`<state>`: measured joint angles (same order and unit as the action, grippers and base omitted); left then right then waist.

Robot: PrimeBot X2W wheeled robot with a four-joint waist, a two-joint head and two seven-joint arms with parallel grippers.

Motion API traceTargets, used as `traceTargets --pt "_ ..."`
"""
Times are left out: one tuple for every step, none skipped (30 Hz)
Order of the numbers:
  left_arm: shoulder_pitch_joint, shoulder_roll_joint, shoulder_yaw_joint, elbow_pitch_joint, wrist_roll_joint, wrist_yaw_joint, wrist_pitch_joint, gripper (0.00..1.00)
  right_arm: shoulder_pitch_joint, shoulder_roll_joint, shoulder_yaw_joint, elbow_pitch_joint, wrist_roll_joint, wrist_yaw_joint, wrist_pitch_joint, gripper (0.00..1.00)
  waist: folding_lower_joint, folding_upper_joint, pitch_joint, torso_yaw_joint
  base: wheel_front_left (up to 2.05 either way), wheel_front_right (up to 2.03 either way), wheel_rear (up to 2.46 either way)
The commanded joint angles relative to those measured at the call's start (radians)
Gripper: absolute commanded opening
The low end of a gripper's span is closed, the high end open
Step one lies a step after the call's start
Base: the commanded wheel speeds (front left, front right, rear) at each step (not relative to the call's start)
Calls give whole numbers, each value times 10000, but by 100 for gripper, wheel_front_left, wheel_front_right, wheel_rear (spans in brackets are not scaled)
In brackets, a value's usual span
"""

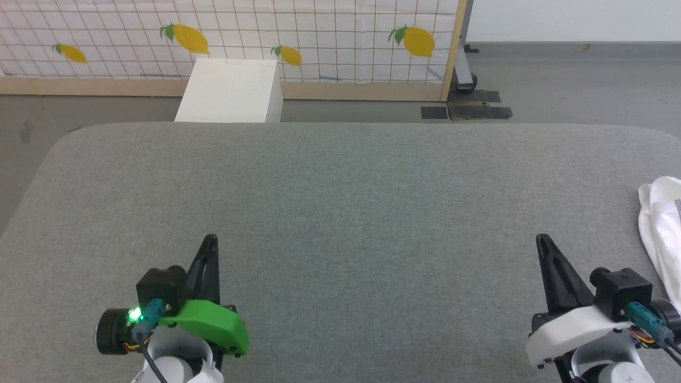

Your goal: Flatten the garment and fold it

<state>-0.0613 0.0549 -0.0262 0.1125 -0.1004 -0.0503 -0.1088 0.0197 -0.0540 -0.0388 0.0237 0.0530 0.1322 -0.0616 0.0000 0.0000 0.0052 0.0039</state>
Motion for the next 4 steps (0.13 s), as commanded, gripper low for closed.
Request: traceTargets --pt "162 -27 29 -98 109 88 58 0 -114 22 34 -69 -95 -9 20 0 0 0 -1 -1 0 0 0" --pt "170 -28 34 -116 125 95 76 0 -115 22 40 -72 -103 -9 30 0 0 0 -2 -1 0 0 0" --pt "180 -28 39 -138 144 104 98 0 -117 22 47 -76 -112 -9 43 0 0 0 -3 -2 0 0 0" --pt "188 -28 43 -156 160 111 116 0 -118 23 54 -79 -120 -9 54 0 0 0 -4 -3 0 0 0"
